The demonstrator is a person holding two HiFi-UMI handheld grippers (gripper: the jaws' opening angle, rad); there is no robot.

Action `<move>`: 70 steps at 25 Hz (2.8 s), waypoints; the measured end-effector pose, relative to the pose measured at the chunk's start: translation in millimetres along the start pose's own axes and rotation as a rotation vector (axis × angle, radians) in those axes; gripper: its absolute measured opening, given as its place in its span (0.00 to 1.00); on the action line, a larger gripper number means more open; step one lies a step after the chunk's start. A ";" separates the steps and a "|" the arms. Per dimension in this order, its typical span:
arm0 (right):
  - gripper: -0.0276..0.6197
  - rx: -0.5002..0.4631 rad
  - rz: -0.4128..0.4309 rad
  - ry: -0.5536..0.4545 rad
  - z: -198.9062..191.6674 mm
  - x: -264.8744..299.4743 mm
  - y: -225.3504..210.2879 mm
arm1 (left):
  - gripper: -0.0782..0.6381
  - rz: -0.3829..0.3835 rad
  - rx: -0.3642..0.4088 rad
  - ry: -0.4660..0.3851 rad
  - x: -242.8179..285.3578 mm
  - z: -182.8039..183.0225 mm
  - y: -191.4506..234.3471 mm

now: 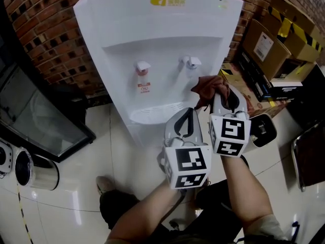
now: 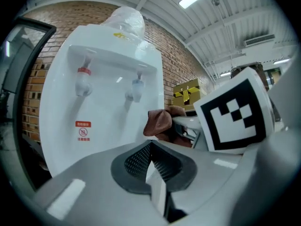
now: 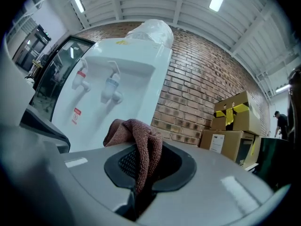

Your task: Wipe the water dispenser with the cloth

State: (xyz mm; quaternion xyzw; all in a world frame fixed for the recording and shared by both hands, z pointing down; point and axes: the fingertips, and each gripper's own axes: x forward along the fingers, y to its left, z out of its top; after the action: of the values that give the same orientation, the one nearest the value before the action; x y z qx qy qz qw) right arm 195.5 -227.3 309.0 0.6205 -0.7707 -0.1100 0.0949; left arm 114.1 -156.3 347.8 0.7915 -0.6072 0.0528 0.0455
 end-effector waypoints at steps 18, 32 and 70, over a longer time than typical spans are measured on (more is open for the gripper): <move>0.13 0.072 0.366 -0.224 79.7 -47.2 151.0 | 0.11 0.329 0.119 -0.002 -98.7 20.0 160.7; 0.13 0.000 0.508 -0.116 29.7 -24.0 295.6 | 0.11 0.479 -0.001 0.057 -157.2 -21.3 246.7; 0.13 0.066 0.194 0.095 -22.1 22.4 114.5 | 0.11 0.151 -0.065 0.104 -42.6 -55.0 95.8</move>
State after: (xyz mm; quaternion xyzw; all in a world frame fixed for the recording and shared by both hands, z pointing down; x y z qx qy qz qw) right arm 89.9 -226.8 363.2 0.5501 -0.8250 -0.0456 0.1210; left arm 9.1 -132.9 397.2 0.7377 -0.6635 0.0773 0.0984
